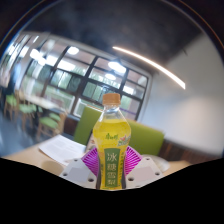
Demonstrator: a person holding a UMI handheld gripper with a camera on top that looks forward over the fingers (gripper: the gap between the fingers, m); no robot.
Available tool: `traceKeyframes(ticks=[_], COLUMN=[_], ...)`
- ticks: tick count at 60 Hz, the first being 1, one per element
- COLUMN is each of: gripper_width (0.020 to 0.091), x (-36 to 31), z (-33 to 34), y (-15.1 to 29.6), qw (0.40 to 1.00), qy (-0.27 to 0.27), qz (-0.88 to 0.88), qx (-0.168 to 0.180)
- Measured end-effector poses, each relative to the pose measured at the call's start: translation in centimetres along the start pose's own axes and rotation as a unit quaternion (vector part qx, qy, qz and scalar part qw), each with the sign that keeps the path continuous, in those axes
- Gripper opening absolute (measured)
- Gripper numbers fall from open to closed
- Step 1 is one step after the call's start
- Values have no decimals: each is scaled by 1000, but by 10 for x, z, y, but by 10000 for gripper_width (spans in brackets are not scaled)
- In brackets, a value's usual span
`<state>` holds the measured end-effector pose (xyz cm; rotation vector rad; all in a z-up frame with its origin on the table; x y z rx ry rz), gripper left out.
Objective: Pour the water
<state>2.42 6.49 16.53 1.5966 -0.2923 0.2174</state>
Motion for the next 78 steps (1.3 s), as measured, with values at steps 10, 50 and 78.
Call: traceKeyframes(ticks=[10,50,78], gripper_width=[277,817,829], x=[-11,31,0], z=[-18,15,241], y=[-57,-56,23], qw=[987,979,965], qy=[38,18,67], qz=[-151,-173,-234], qx=[-39,-110,-96])
Point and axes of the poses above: the point between the fingertips, and its own axes, seen from behind it with the camera up: x to the right, y up, z backward, against the way the camera looks, the point moved 10 cm from there along z, backward, against the way the camera looks, and after that the axes turned 2 degrees about -x, right-handed, at the moved point
